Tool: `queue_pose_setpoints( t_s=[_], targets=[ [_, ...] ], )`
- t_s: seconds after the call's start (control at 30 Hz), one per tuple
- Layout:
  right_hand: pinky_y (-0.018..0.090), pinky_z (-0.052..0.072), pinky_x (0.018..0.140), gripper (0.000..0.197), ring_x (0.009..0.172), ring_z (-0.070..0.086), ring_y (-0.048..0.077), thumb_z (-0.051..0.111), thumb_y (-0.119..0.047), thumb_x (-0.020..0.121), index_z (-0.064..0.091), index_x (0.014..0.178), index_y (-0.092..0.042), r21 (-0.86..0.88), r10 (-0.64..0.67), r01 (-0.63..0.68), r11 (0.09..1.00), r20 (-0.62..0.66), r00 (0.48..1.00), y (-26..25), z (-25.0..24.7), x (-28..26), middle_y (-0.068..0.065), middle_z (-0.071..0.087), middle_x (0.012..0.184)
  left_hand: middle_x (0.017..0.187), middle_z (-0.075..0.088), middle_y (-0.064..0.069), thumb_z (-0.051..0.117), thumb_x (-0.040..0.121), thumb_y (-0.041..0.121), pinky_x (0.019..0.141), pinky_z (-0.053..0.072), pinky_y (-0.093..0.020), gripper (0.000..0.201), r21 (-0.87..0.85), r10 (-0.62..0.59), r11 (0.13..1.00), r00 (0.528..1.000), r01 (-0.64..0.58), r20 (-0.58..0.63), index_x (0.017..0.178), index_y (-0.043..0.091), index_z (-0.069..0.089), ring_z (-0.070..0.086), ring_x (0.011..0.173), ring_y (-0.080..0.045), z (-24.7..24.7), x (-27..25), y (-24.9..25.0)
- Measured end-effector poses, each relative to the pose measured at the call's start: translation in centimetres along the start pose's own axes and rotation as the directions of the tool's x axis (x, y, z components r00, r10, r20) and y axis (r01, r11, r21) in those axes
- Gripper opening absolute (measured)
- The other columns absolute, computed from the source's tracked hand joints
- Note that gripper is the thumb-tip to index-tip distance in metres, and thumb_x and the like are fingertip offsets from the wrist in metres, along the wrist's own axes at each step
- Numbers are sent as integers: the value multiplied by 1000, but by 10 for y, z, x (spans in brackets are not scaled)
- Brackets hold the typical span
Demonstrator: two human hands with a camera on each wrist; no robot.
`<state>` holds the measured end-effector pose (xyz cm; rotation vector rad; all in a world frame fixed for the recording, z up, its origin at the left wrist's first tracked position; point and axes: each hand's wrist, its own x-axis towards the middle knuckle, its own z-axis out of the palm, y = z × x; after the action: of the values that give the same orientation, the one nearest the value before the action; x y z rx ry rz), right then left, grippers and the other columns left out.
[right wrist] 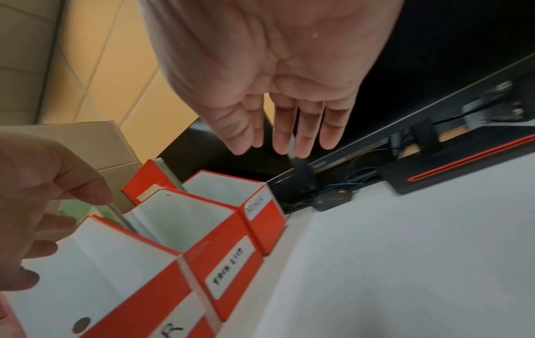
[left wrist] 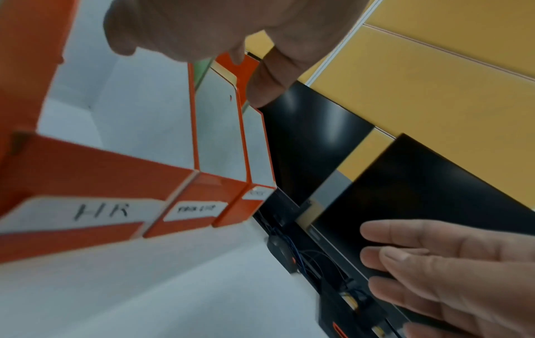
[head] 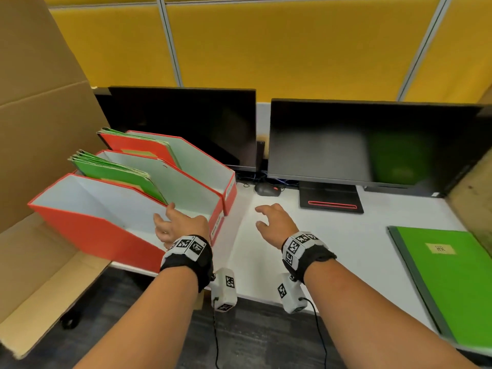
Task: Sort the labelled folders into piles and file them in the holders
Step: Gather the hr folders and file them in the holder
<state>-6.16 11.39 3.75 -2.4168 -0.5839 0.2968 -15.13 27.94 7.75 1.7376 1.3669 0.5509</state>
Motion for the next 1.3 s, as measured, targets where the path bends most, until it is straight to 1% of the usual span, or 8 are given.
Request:
queue_pose_setpoints(
  t_s=[0.13, 0.37, 0.67, 0.83, 0.97, 1.1, 1.17, 1.3],
  targets=[
    [41, 39, 104, 43, 120, 47, 24, 50, -29, 91, 45, 133, -28, -10, 50, -50, 999, -1, 999, 44, -26, -18, 3, 42, 135, 158, 9, -5, 63, 82, 15, 116, 18, -47, 63, 5, 22, 1000, 997, -22, 79, 140, 25, 38, 8, 144, -31, 32, -41, 6],
    [41, 39, 104, 44, 125, 43, 26, 50, -31, 91, 44, 135, -29, -57, 164, -166, 984, -44, 985, 122, -74, -44, 4, 40, 139, 152, 24, -11, 47, 81, 1, 111, 25, -45, 61, 114, 86, 987, 977, -110, 197, 139, 21, 42, 22, 139, -35, 84, -114, 24],
    [40, 40, 103, 45, 123, 44, 27, 51, -32, 90, 46, 134, -29, -96, 351, -365, 926, -133, 927, 223, -126, -78, 6, 41, 136, 152, 24, -7, 49, 84, 4, 109, 32, -43, 60, 155, 109, 969, 893, -194, 437, 139, 24, 40, 31, 135, -33, 167, -185, 32],
    [42, 42, 101, 48, 126, 42, 30, 54, -33, 88, 45, 135, -29, -89, 480, -501, 861, -185, 857, 266, -143, -99, 7, 40, 139, 148, 28, -9, 51, 84, 6, 107, 37, -44, 58, 160, 122, 955, 822, -251, 556, 139, 23, 41, 41, 128, -34, 209, -212, 32],
    [42, 44, 97, 48, 121, 44, 32, 52, -32, 87, 45, 135, -28, -95, 582, -608, 788, -205, 787, 299, -147, -120, 9, 44, 131, 145, 32, -10, 50, 84, 6, 100, 45, -45, 58, 133, 115, 952, 724, -276, 680, 138, 23, 41, 52, 117, -35, 244, -229, 28],
    [41, 41, 98, 50, 124, 41, 30, 52, -31, 88, 42, 137, -28, -107, 680, -706, 701, -201, 705, 329, -147, -142, 8, 41, 135, 145, 40, -13, 50, 87, 3, 96, 41, -28, 56, 98, 81, 959, 591, -265, 803, 141, 16, 37, 50, 123, -32, 273, -244, 19],
    [41, 38, 99, 50, 125, 40, 29, 51, -29, 88, 41, 137, -28, -115, 720, -749, 653, -211, 661, 341, -149, -151, 7, 41, 136, 140, 47, -14, 53, 88, 5, 99, 46, -35, 56, 112, 38, 959, 512, -259, 858, 141, 14, 37, 53, 121, -33, 285, -253, 15],
    [44, 35, 102, 53, 129, 36, 29, 51, -22, 86, 42, 137, -25, -102, 771, -803, 587, -234, 593, 366, -151, -166, 7, 36, 142, 116, 56, -15, 55, 88, 2, 86, 54, -41, 54, 150, -100, 983, 382, -102, 919, 139, 12, 40, 56, 97, -25, 305, -276, 4]
  ],
)
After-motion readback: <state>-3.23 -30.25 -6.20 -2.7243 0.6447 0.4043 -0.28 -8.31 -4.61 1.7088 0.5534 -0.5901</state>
